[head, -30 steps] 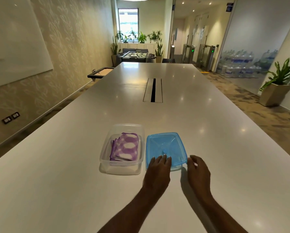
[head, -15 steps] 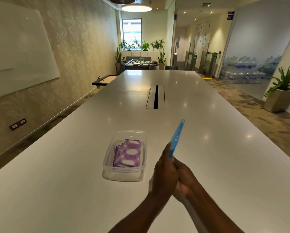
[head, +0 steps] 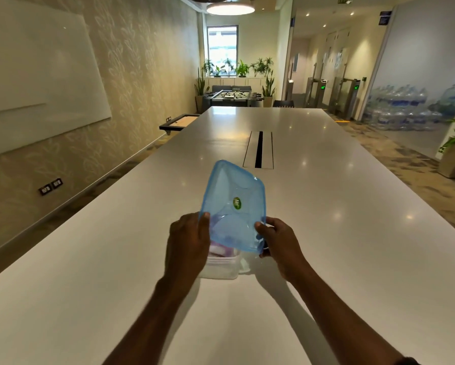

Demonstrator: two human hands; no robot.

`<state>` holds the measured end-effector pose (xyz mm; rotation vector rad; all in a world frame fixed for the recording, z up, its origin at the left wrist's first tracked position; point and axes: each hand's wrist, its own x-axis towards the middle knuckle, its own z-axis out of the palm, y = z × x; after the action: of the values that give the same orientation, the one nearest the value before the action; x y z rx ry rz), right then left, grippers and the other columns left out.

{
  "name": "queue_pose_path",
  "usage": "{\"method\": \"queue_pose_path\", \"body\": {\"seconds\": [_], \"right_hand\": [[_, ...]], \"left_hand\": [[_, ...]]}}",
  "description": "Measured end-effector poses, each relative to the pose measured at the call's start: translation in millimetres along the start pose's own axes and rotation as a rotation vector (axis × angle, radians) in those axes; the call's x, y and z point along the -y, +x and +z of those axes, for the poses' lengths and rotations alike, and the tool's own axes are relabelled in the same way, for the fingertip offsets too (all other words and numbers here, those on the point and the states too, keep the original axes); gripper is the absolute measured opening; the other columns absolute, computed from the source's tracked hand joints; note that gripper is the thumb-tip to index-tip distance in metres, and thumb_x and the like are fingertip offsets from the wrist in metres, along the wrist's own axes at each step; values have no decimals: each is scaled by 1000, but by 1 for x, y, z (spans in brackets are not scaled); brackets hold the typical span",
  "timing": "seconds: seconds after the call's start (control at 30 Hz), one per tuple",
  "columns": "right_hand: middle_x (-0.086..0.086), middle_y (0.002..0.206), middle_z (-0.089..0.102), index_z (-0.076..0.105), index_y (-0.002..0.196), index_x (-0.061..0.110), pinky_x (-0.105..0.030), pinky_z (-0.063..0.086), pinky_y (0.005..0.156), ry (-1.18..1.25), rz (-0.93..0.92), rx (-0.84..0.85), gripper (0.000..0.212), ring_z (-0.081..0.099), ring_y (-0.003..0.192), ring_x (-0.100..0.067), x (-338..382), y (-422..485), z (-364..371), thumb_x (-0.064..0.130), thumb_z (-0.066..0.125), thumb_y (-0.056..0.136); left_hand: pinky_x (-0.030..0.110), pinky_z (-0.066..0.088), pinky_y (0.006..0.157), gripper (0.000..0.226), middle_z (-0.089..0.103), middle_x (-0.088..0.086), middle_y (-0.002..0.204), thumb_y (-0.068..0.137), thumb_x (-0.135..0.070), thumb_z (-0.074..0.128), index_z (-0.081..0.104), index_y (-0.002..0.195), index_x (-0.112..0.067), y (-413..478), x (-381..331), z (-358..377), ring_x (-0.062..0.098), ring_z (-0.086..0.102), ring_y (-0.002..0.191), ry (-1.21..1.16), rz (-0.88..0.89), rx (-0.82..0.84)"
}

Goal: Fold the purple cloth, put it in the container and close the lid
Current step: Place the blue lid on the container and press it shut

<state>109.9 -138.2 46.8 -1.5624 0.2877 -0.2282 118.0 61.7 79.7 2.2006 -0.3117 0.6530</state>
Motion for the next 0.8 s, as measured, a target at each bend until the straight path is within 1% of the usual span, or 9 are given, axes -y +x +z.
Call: {"method": "queue_pose_path", "body": {"seconds": [0.07,0.13,0.2,0.27,0.33,0.53,0.67,0.73,0.8], "right_hand": [[-5,70,69,63,111,12,-28,47,41,-173,-83,-4,29,59,45,-11,4,-1,13,27,66,86],[-9,77,72,61,112,14,-36,54,52,-348,-145,-19,32,65,59,-17,7,-2,25,32,65,85],[-11,84,73,60,115,12,-37,53,64,-499,-180,-41,37,68,75,-25,4,-2,33,36,61,87],[-13,91,73,59,116,9,-29,44,65,-613,-211,-75,41,66,84,-28,-1,-2,38,39,57,89],[-14,94,72,60,113,7,-28,38,64,-671,-248,-99,40,63,84,-27,-5,-3,42,39,55,90],[-19,98,67,62,109,3,-31,43,66,-728,-246,-83,41,62,88,-32,-10,-2,47,39,51,92],[-19,105,69,61,114,3,-30,44,67,-683,-204,-69,44,63,91,-32,-15,-2,48,40,50,93],[-19,111,69,60,121,5,-33,49,74,-637,-172,-72,47,64,96,-33,-15,-3,49,41,49,94],[-18,105,71,61,121,8,-44,56,76,-561,-130,-60,45,67,89,-35,-14,-3,49,41,48,94]], "left_hand": [[37,49,66,43,67,19,86,100,-31,34,61,80,-5,0,19,-9,35,62,79,34,-35,9],[30,39,56,37,65,19,79,100,-27,35,50,70,-13,-2,32,-12,35,61,72,69,-86,22],[34,37,59,36,64,21,76,100,-27,34,44,67,-17,-4,40,-11,39,59,72,92,-118,44],[41,42,63,36,63,24,77,100,-27,34,41,66,-17,-5,44,-8,43,58,74,99,-150,71],[44,45,67,38,64,26,78,100,-27,34,45,67,-13,-7,48,-6,44,59,77,97,-188,86],[36,45,63,40,66,23,79,101,-28,34,47,67,-11,-11,57,1,37,61,74,35,-269,116],[18,28,46,47,52,4,60,101,-27,35,38,55,-17,-9,60,3,19,47,56,5,-318,120],[19,28,45,48,46,1,56,100,-25,37,37,53,-18,-8,61,3,21,44,56,-17,-346,123],[28,40,51,42,50,4,61,100,-23,39,48,61,-10,-7,64,5,27,49,63,-79,-406,138]]}}
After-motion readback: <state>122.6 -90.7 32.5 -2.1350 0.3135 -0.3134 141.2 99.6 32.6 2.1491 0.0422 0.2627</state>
